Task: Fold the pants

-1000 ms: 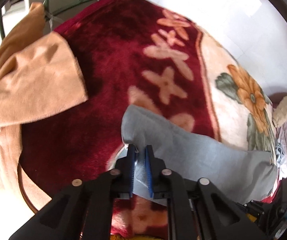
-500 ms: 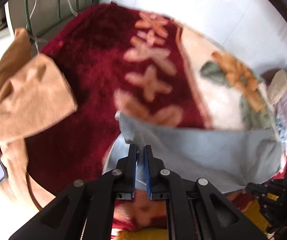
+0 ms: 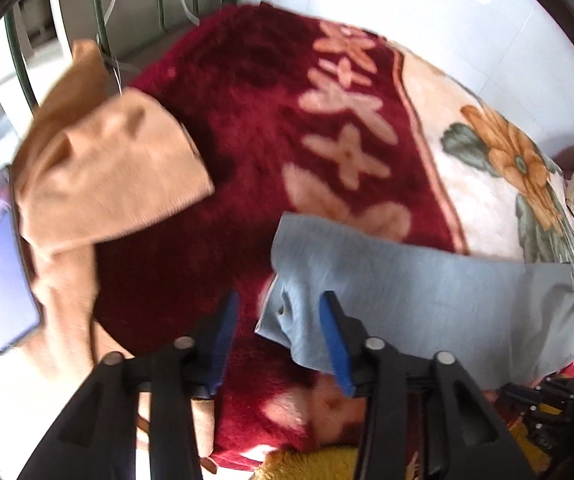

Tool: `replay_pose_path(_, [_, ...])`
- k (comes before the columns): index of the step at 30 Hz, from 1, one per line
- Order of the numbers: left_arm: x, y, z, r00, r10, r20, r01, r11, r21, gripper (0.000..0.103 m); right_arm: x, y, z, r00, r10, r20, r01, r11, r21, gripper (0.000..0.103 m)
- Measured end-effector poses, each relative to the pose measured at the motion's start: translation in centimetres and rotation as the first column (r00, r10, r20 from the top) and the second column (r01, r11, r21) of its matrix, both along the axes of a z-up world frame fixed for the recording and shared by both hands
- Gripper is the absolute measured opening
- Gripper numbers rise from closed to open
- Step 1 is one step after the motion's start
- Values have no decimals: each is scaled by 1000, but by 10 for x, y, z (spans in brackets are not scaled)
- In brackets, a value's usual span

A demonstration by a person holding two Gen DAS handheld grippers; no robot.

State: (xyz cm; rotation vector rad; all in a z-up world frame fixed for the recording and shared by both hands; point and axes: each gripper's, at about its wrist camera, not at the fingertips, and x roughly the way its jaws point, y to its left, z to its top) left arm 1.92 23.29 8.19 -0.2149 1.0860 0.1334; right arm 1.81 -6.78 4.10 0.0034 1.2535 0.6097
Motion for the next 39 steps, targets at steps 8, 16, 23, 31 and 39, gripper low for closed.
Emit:
replay_pose_path(8, [21,-51,5,997,-77,5,77,996,-53,54,31,-97,22,978,-181,108,193,973,-122,29])
replay_pose_path(16, [37,-81,-37,996,-25,-87,18,996,-82,54,97,-222,31,902,-390,186,422,888,-182,41])
replay_pose_path(23, [42,-90,-48,993,37,-114,-40,999,-23,55,144,-246,-5,928,-360,98,372,914,-164,44])
replay_pose_path(31, [40,-99,-49,993,60,-105,-57,998,32,55,147,-252,1,911,-366,191,401,893,-202,3])
replay_pose_path(39, [41,-100,-53,994,56,-95,-52,998,42,57,183,-254,-26,901,-392,188,432,856,-284,1])
